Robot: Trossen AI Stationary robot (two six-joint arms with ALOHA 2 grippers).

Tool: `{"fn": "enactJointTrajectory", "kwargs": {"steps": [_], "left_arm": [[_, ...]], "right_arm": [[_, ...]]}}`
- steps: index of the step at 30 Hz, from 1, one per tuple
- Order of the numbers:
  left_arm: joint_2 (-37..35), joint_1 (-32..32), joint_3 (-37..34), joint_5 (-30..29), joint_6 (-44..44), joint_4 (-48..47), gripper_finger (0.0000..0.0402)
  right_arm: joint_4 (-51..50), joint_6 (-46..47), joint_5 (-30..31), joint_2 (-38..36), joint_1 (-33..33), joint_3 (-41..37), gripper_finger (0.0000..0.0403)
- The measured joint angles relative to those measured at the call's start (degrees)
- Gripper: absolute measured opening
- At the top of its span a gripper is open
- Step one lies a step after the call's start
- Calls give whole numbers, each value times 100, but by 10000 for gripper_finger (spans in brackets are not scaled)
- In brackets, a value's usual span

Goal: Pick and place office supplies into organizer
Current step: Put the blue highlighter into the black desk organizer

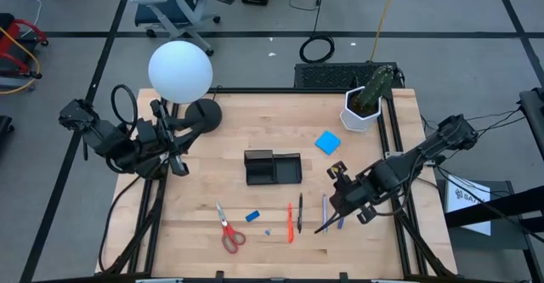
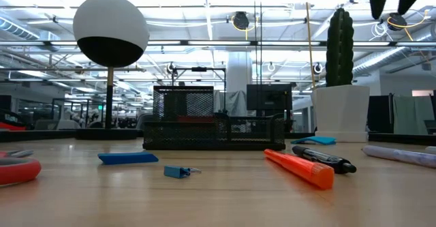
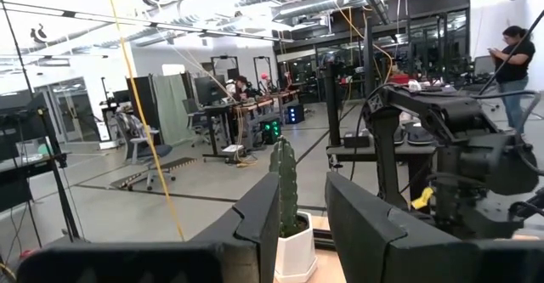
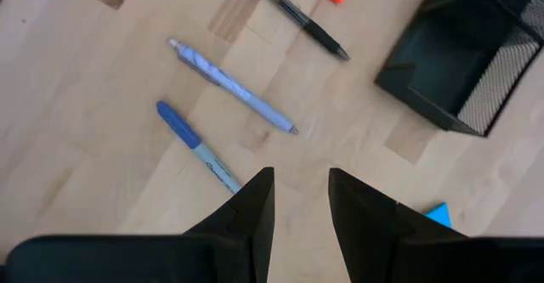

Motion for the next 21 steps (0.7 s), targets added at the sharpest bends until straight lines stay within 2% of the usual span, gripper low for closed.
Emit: {"fn": "enactJointTrajectory", "kwargs": {"steps": [11, 21], "left_arm": [[-2, 0, 0, 0, 0, 0, 104], [-2, 0, 0, 0, 0, 0, 104]], "right_arm": [[175, -168, -159, 222, 33, -5, 105], [221, -190, -136, 214, 395, -42, 105]]}}
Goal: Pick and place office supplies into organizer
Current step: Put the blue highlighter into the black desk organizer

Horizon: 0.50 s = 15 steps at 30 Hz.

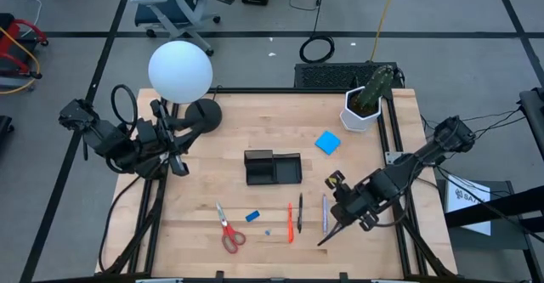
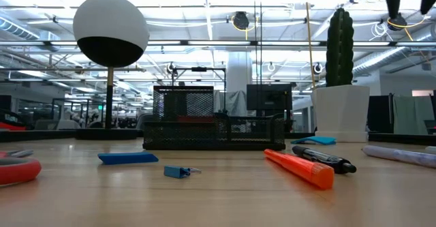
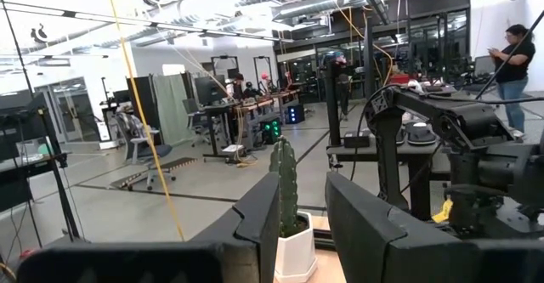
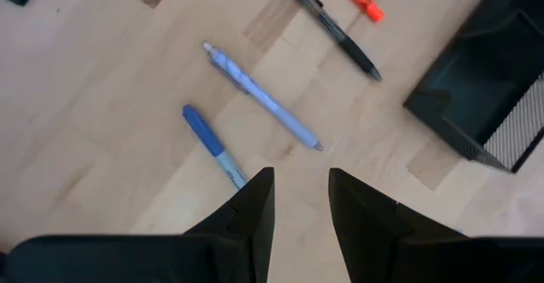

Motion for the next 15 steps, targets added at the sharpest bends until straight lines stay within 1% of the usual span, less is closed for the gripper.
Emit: {"fn": "enactJointTrajectory", "kwargs": {"steps": [6, 12, 15], "left_arm": [[0, 0, 0, 0, 0, 0, 104], [0, 1, 0, -1, 0, 0, 104], [0, 0, 0, -2, 0, 0, 104]], "right_arm": [[111, -259, 3, 24, 275, -285, 105], [253, -569, -16, 295, 369, -523, 105], [516, -732, -282, 392, 351, -705, 105]]}}
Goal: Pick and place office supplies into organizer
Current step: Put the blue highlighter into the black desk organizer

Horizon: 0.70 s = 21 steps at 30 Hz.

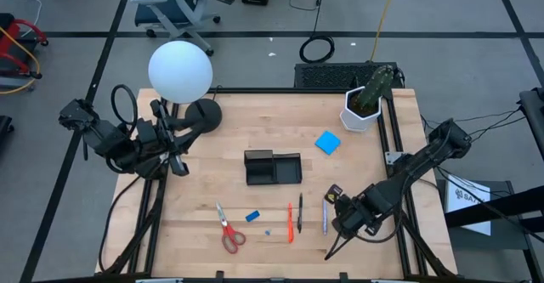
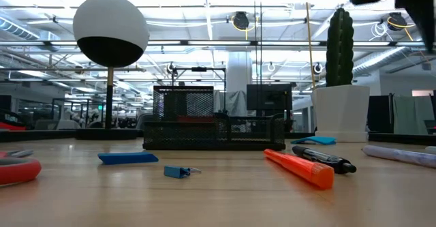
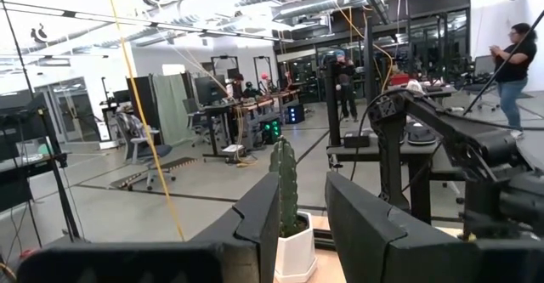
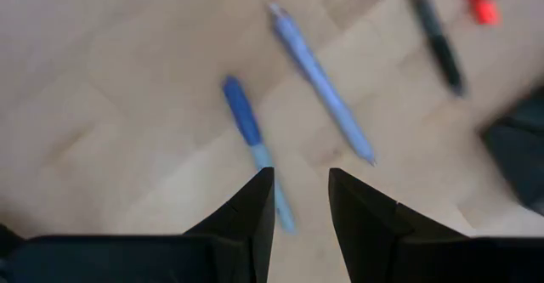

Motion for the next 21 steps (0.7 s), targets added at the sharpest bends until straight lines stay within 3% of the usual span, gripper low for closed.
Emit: {"fn": "enactJointTrajectory", "kwargs": {"steps": [7, 21], "left_arm": [[0, 0, -2, 0, 0, 2, 104], [0, 2, -2, 0, 0, 0, 104]], "right_arm": [[306, -142, -446, 130, -72, -380, 105], [1167, -972, -457, 126, -221, -1447, 105]]}}
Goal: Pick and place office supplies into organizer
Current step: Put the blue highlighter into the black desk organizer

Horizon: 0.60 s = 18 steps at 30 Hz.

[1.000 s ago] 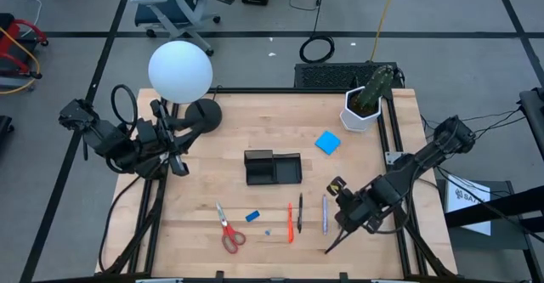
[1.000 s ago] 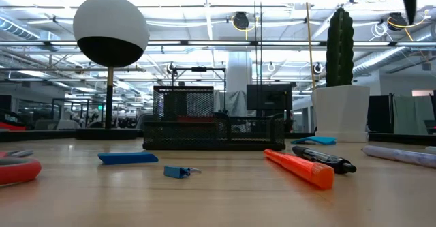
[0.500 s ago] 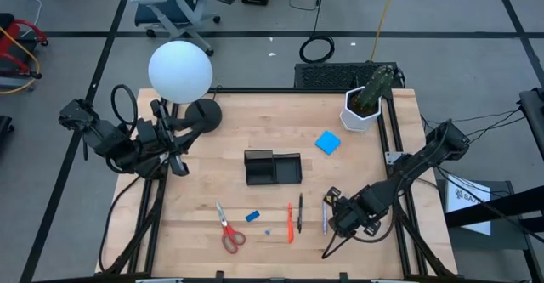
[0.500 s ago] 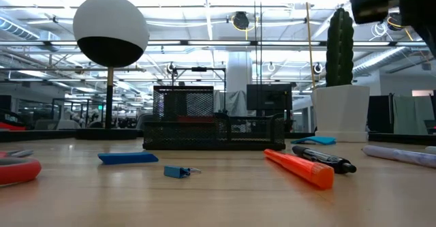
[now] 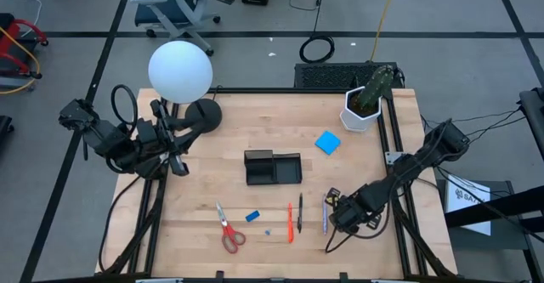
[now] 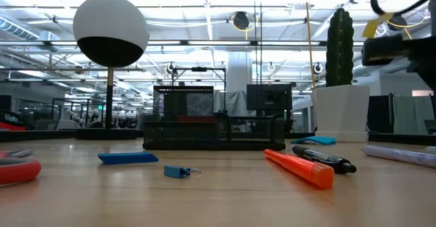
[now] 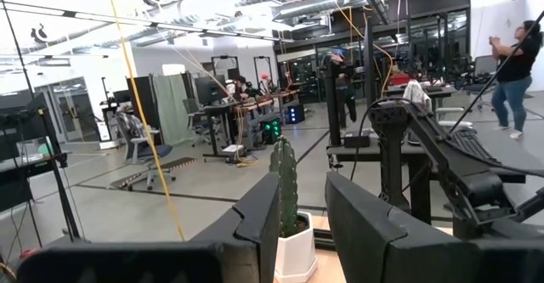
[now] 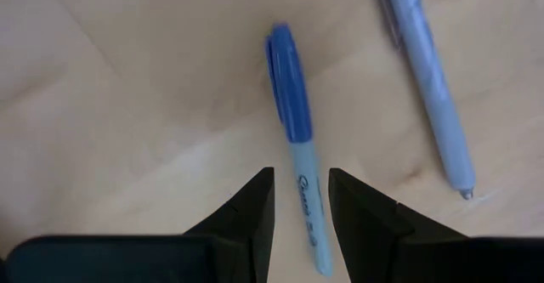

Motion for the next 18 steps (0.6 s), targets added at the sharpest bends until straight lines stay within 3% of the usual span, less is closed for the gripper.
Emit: {"fn": "enactJointTrajectory", "kwargs": {"steps": [18], "left_arm": [[0, 0, 0, 0, 0, 0, 104]], "right_arm": [[494, -378, -152, 0, -189, -213, 105]]}}
